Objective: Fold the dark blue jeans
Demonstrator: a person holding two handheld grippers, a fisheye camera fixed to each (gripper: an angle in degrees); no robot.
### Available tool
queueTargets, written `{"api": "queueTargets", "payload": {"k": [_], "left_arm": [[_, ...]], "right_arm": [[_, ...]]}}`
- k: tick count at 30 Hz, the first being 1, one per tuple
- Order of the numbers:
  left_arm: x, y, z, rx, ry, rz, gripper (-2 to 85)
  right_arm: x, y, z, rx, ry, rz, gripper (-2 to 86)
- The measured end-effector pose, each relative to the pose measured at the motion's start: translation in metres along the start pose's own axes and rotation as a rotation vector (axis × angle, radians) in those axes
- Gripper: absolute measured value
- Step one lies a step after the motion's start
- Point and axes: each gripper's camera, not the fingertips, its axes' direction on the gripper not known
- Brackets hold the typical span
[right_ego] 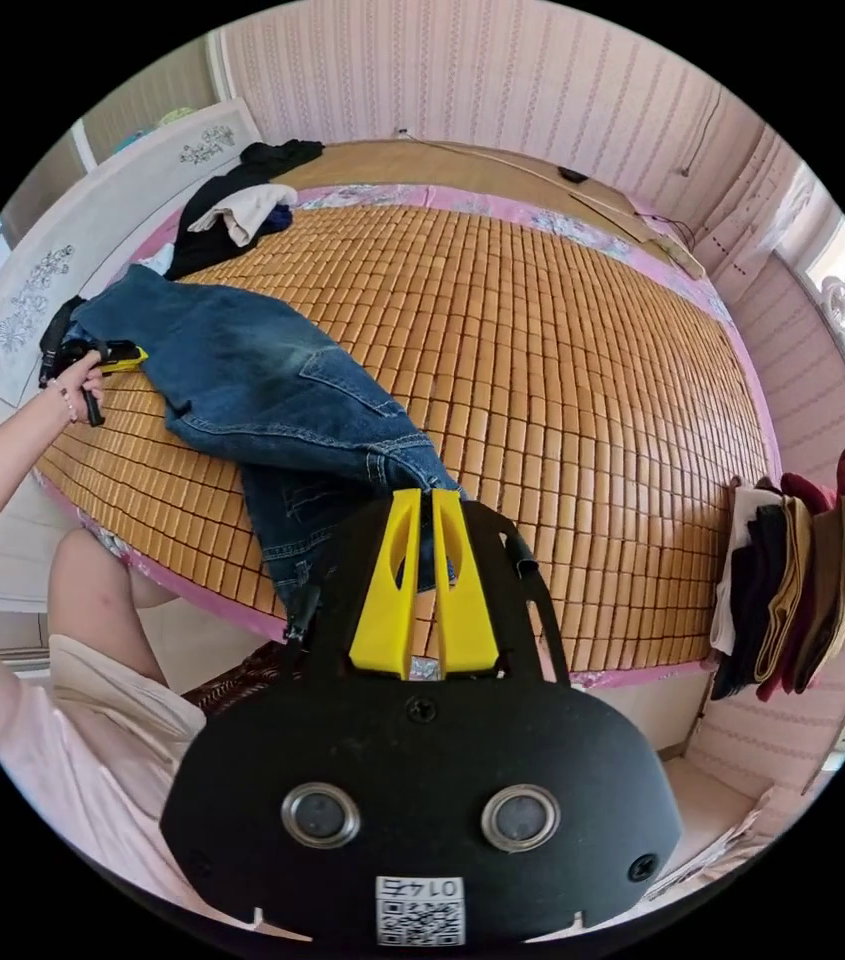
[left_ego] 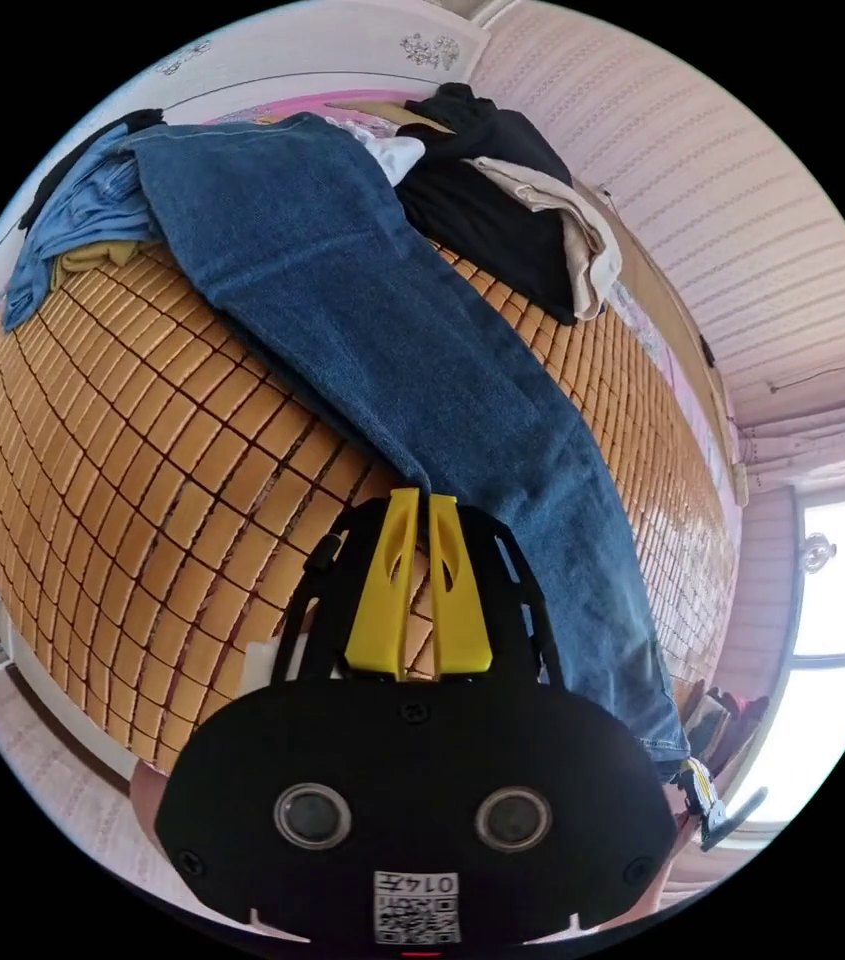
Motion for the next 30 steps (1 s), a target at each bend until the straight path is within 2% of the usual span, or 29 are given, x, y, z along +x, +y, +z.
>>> {"api": "queueTargets", "payload": {"k": [2,4,9,12,15,16,17,20,23,28,30], "left_arm": [[-0.018,0.009,-0.016,0.052,0.145,-0.054,-0.5],[-0.021,0.02,-0.037,0.107,0.194,-0.027,-0.8],[0.007,0.088,-0.122,0.269,0.077,0.33,-1.0],[0.004,0.159,-0.168,0.279,0.177,0.42,-0.9],[0.002,0.229,-0.162,0.114,0.237,0.456,-0.8],[-0.003,0.252,-0.148,0.028,0.241,0.44,-0.7],[-0.01,0.27,-0.137,-0.024,0.222,0.416,-0.5],[-0.021,0.288,-0.131,-0.102,0.137,0.407,-0.3],[-0.017,0.285,-0.153,-0.026,-0.03,0.468,-0.8],[-0.019,0.243,-0.17,0.105,-0.149,0.49,-0.7],[-0.021,0.215,-0.161,0.106,-0.21,0.48,-0.2]], "right_arm": [[0.002,-0.005,-0.029,0.081,-0.009,-0.057,0.5],[-0.002,-0.008,-0.054,0.148,0.052,-0.121,0.1],[0.006,0.008,-0.109,0.305,0.149,-0.186,-0.2],[0.026,0.037,-0.11,0.258,0.218,-0.169,-0.1],[0.05,0.073,-0.066,0.06,0.343,-0.112,0.4],[0.065,0.087,-0.036,-0.075,0.34,-0.056,0.7],[0.078,0.104,-0.009,-0.178,0.307,-0.005,1.3],[0.099,0.136,0.026,-0.279,0.087,0.105,4.4],[0.107,0.147,0.033,-0.261,0.044,0.138,7.4],[0.127,0.139,0.038,-0.184,0.054,0.153,9.9],[0.136,0.135,0.039,-0.127,0.037,0.197,10.2]]}}
